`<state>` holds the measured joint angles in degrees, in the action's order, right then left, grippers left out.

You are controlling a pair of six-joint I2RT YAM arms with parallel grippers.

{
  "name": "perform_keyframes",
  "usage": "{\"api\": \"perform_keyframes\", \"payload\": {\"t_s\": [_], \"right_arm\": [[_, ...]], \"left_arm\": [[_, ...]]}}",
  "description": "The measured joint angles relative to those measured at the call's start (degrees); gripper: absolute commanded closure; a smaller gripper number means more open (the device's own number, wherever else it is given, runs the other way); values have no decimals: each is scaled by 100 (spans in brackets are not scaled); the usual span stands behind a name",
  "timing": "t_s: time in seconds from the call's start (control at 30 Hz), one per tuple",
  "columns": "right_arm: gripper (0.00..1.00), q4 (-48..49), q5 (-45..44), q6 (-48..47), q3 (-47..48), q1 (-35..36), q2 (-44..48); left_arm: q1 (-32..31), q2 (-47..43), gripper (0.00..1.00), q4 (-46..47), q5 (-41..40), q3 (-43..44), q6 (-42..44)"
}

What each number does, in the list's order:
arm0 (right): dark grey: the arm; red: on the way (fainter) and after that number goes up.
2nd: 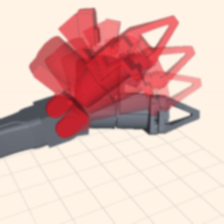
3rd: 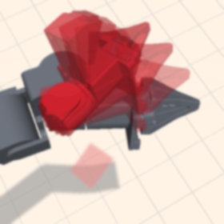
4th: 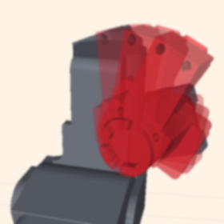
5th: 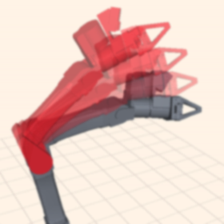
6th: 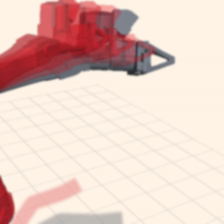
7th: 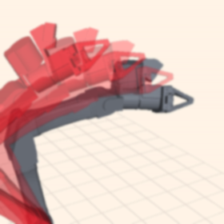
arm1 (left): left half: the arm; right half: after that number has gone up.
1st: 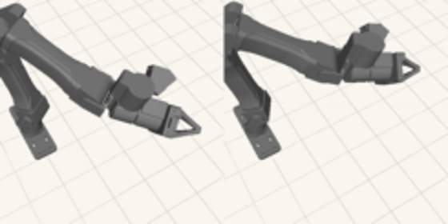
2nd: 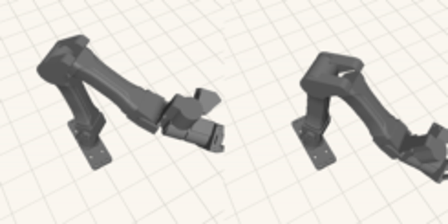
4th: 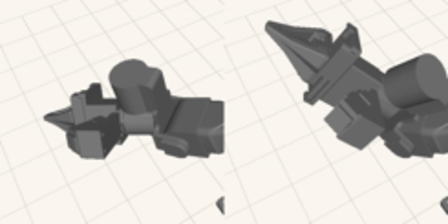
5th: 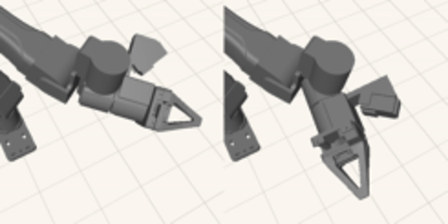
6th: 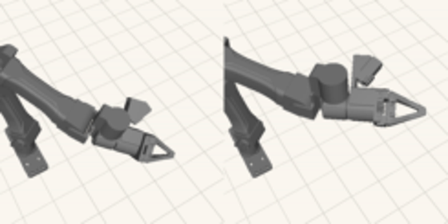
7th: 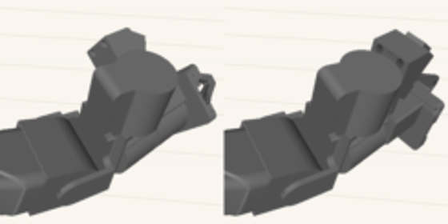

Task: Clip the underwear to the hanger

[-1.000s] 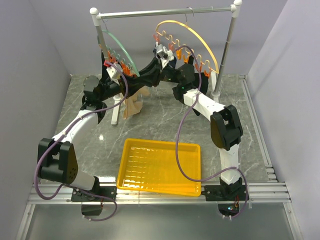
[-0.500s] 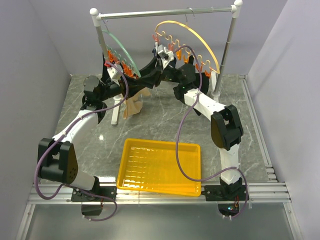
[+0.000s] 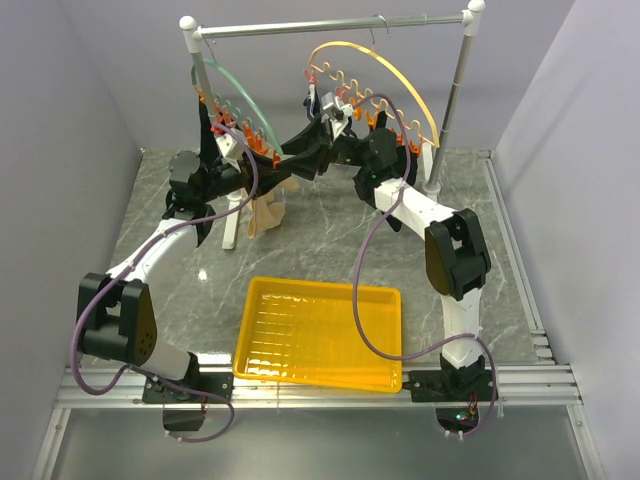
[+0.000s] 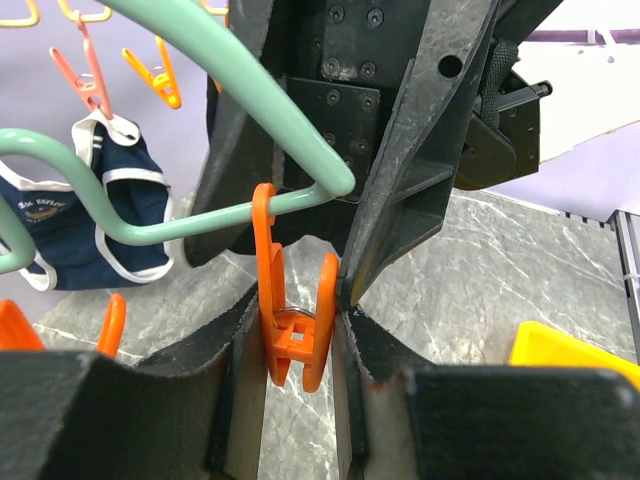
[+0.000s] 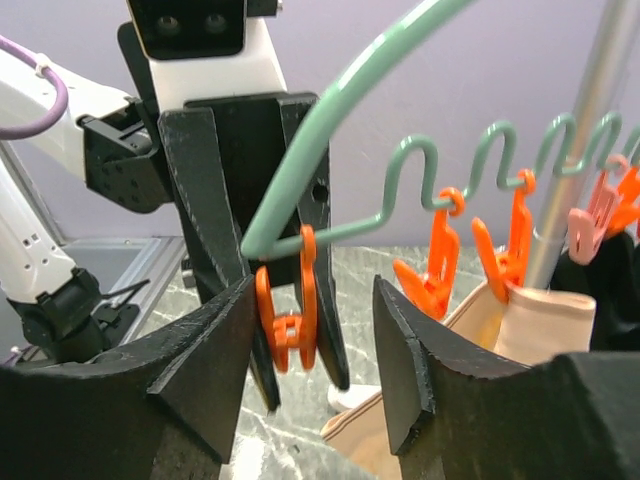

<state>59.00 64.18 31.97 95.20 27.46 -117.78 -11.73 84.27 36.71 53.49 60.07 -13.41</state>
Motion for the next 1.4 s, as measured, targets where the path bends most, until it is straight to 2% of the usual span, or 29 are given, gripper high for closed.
{"api": "perform_keyframes", "payload": {"t_s": [0.13,0.47,0.63,1.07,1.2,1.33,1.4], "right_arm": [[52,48,37,103,-83,-48,0],[47,81,28,168,-83,-35,0],[51,96,28,212,-81,-7,0],[57,175,-35,321,-68,59,0],[66,181,-28,321,-66,79,-2],[68,157,-55,308,-35,83,-4],[82,140,-50,308,11,83,-13]], "left_arm": [[11,46,97,0,-15,0,0],[11,66,97,39,37,17,-4],[13,68,97,42,46,17,-4],[17,74,97,39,59,37,-2],[24,87,96,39,42,48,-2],[28,109,96,7,37,98,15],[28,109,94,-17,37,127,22]]}}
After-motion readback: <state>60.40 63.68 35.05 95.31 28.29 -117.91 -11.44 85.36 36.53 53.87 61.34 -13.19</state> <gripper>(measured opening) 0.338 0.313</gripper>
